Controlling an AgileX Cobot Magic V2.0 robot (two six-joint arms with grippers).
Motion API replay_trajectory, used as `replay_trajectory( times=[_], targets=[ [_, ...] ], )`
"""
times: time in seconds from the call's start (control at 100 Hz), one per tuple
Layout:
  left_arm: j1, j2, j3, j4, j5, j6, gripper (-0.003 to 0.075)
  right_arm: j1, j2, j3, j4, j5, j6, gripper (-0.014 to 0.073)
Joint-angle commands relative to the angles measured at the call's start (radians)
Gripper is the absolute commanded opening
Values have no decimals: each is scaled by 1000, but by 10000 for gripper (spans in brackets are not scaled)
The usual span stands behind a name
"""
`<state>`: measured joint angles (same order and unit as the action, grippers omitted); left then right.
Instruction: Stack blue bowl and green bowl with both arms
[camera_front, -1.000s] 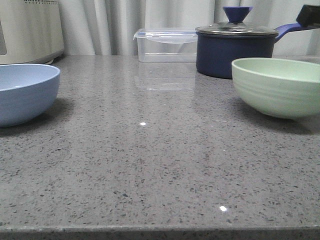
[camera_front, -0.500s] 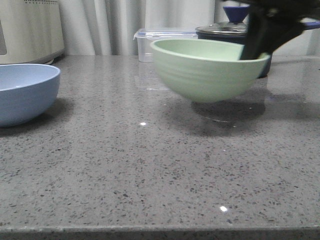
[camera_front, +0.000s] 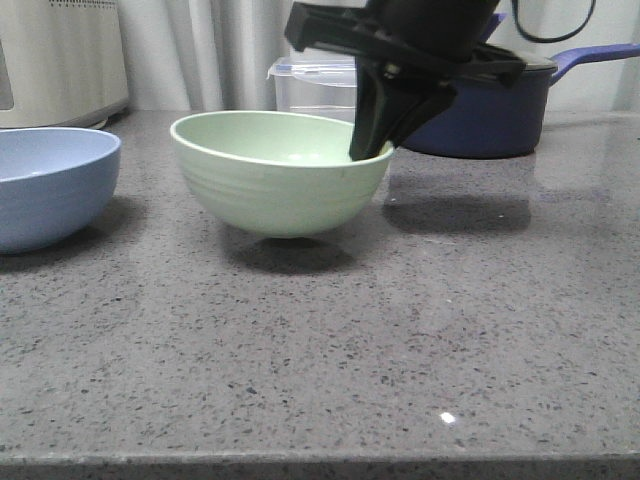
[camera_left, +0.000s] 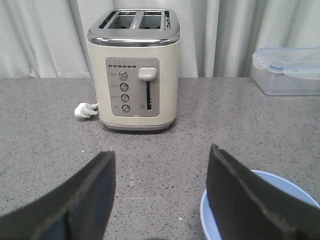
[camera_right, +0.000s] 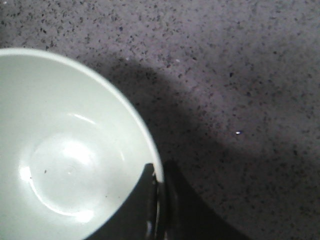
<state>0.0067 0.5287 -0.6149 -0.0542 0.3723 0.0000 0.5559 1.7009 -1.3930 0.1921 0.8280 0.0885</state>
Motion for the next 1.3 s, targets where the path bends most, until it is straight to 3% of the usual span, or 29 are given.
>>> replay_trajectory(
  times=[0.0, 0.12, 0.28, 0.37, 0.73, 1.1, 1.29],
  targets=[
    [3, 8, -38, -4, -82, 0, 407, 3, -30, -39, 13, -47, -12, -78],
    [3, 8, -38, -4, -82, 0, 407, 3, -27, -39, 13, -48, -12, -35],
    [3, 8, -38, -4, -82, 0, 407, 3, -27, -39, 13, -48, -12, 179],
    [3, 8, -38, -4, -82, 0, 407, 3, -27, -39, 13, -49, -12, 227],
    [3, 8, -38, -4, -82, 0, 407, 3, -129, -11, -1, -61, -12, 225],
    [3, 8, -38, -4, -82, 0, 407, 3, -308, 183, -1, -97, -12, 218],
    [3, 8, -38, -4, -82, 0, 407, 9, -315, 255, 17, -117, -12, 50]
  ],
)
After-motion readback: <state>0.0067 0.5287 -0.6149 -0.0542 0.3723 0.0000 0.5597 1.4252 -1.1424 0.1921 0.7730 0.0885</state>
